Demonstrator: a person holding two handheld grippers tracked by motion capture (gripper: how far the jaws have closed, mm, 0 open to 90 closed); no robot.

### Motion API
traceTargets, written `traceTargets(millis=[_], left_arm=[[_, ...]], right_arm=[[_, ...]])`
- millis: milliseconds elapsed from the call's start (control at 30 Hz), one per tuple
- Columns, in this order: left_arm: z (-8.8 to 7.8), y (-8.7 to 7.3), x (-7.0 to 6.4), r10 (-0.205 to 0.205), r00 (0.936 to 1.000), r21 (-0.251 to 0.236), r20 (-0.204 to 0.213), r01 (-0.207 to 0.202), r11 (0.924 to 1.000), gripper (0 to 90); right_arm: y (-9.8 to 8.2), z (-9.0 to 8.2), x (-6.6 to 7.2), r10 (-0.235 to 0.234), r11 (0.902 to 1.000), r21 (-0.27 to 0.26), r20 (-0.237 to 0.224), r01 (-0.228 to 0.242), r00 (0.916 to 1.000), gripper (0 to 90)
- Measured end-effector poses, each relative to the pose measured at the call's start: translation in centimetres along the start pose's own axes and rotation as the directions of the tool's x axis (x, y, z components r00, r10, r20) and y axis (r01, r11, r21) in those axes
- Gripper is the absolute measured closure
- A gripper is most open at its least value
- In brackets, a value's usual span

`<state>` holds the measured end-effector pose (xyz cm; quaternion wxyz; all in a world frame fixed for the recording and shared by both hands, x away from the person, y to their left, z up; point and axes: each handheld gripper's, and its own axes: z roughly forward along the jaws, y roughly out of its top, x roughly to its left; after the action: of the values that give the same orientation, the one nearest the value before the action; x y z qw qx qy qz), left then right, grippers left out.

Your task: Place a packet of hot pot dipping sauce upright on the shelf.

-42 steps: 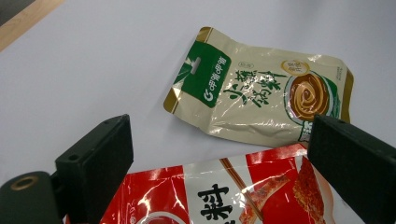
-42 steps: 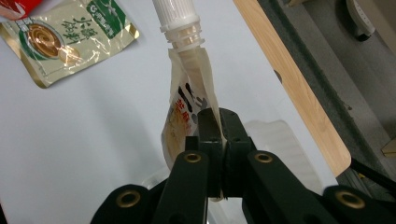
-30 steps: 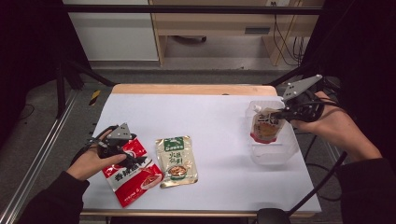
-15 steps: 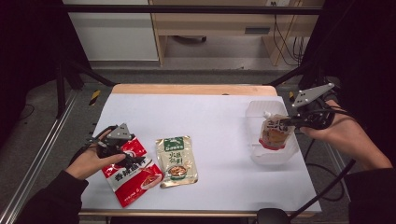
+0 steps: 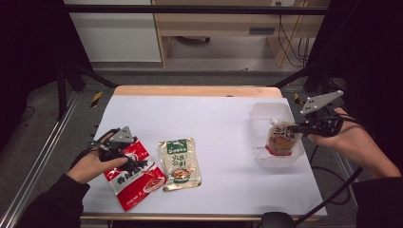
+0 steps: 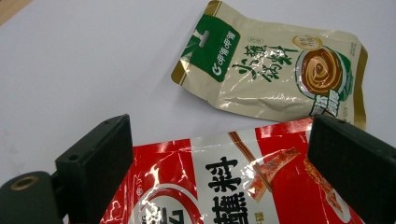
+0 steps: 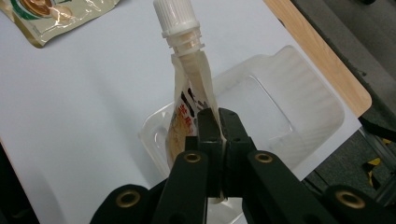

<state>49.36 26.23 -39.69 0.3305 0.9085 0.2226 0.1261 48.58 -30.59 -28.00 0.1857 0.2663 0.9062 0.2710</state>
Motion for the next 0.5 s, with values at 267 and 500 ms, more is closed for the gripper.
traceTargets(millis=[267,500], left_arm=[[0.15,0.23,-0.10,0.010,0.9999,0.006,0.004,-0.010,0.9999,6.9],[0.08,0.37,-0.09,0.012,0.9999,0.002,0.001,-0.012,0.9999,6.9]], right_arm=[[-0.35,0.18,0.17,0.017,0.9995,-0.028,-0.016,-0.017,0.9997,89.3],[-0.07,-0.15,0.34,0.009,0.9996,-0.027,-0.020,-0.009,0.9998,89.3]])
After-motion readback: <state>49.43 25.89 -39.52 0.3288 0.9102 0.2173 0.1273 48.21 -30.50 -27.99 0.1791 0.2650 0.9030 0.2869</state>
